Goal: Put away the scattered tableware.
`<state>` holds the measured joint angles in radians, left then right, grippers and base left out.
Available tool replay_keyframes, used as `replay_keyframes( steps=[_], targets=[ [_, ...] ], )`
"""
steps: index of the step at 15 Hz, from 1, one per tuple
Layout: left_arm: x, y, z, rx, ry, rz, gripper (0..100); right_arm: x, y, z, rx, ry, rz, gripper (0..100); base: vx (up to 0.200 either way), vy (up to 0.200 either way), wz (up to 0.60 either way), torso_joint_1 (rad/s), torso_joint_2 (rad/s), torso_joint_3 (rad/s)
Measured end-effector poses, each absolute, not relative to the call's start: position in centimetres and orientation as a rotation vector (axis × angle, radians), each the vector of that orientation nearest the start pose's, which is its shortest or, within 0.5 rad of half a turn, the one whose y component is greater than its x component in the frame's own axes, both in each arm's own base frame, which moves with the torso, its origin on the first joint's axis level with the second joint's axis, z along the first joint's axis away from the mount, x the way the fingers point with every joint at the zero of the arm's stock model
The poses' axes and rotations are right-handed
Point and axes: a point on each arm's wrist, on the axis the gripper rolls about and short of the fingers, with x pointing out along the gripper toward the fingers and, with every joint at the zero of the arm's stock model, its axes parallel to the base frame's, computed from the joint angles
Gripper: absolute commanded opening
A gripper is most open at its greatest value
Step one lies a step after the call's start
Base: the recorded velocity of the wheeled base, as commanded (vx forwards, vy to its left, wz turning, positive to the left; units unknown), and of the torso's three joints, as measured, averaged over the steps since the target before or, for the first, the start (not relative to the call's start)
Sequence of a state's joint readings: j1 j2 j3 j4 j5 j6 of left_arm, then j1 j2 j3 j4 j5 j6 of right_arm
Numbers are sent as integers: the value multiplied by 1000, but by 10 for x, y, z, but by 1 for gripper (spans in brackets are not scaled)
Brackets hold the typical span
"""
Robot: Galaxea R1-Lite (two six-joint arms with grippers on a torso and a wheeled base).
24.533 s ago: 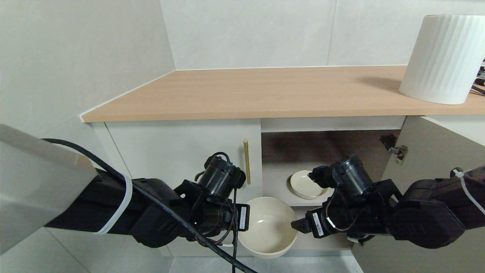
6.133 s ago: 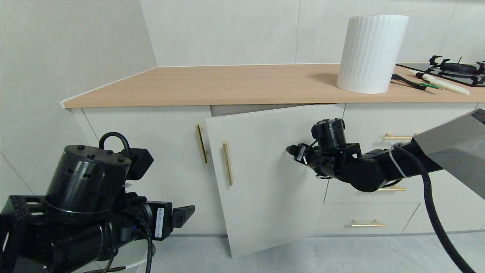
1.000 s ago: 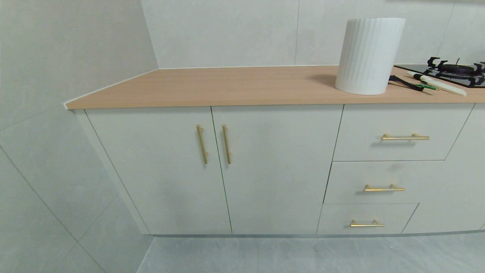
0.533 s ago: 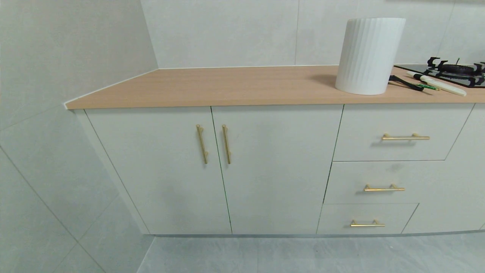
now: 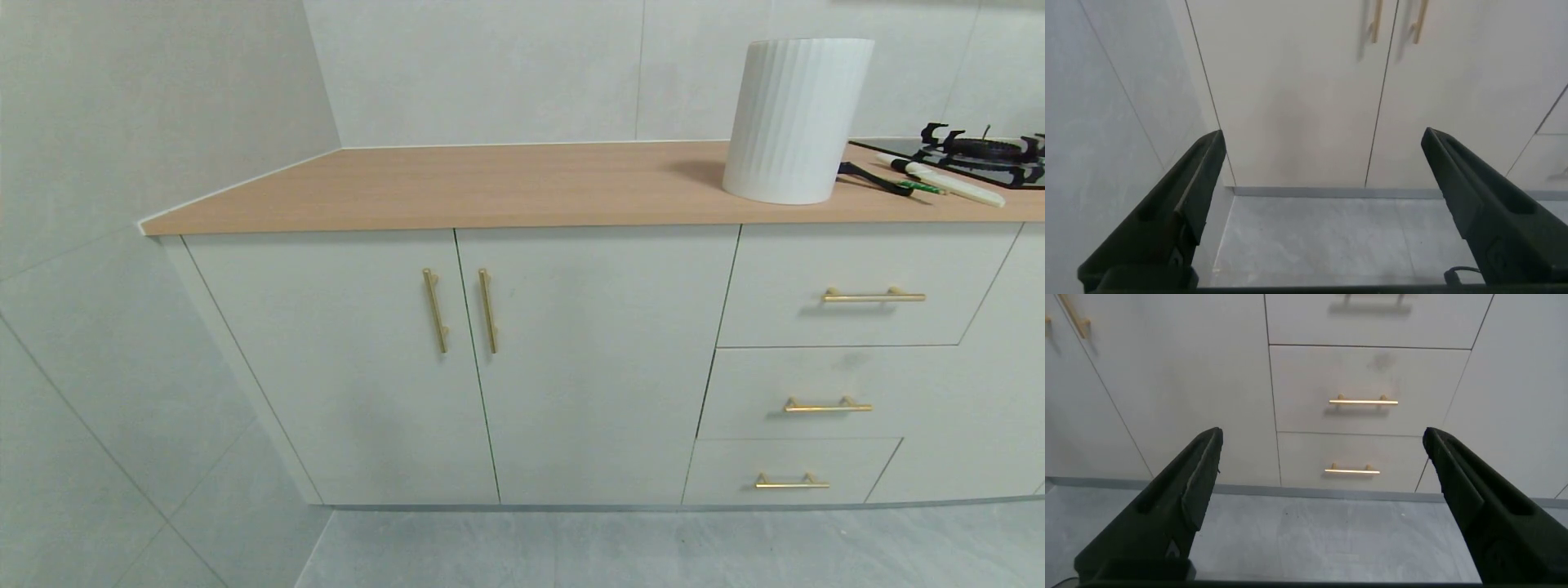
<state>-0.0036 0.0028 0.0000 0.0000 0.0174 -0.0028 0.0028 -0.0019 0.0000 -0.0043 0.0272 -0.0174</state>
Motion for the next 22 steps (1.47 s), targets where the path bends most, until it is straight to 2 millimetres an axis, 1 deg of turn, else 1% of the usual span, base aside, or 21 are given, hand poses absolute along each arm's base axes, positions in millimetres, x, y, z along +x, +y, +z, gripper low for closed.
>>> replay_keyframes(
  steps=[15,22],
  targets=[
    [-23,0,76,-3,2,12,100,-23,1,76,-14,-6,30,100,0,-200,0,2,4,2],
    [-23,0,75,-3,2,12,100,-23,1,76,-13,-6,30,100,0,0,0,0,0,0]
  ],
)
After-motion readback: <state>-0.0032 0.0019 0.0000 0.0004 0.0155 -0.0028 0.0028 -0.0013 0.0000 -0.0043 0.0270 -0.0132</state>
